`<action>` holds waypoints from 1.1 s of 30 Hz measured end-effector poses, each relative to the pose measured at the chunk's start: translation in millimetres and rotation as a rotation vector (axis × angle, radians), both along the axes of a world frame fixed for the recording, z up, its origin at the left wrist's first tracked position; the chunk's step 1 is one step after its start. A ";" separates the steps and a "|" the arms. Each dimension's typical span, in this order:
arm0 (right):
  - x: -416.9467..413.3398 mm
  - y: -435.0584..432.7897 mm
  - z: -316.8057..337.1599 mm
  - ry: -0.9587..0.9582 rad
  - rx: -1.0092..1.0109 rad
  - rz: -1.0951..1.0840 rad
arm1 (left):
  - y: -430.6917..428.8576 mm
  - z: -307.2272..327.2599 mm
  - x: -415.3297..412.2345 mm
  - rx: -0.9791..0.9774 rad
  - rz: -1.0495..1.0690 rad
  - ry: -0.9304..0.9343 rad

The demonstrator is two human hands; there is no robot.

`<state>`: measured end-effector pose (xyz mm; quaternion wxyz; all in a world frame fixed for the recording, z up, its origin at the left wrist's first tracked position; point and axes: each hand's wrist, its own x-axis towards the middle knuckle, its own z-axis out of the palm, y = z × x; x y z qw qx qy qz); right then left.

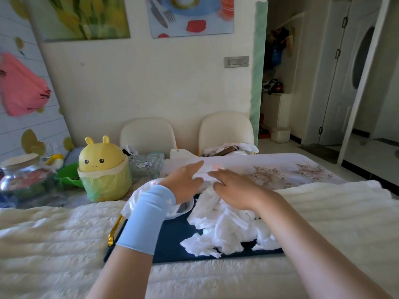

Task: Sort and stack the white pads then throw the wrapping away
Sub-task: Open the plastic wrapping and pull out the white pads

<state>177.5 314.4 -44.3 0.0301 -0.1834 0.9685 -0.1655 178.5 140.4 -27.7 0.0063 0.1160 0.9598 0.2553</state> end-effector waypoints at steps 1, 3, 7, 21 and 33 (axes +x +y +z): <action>-1.6 -9.6 4.0 0.047 -0.038 0.012 | -10.5 2.9 -2.9 0.022 0.040 0.041; -6.4 -30.9 7.7 0.083 -0.105 0.038 | -32.6 3.0 -7.6 0.061 0.137 0.089; -12.3 -73.1 2.4 0.078 -0.164 0.126 | -74.9 -18.3 -21.7 0.019 0.318 0.094; -29.0 -87.7 -25.2 0.051 -0.279 0.122 | -119.0 -45.5 -26.7 0.144 0.382 0.095; -40.0 -93.4 -16.5 0.125 -1.071 -0.236 | -88.9 -6.8 -4.7 0.236 0.019 0.252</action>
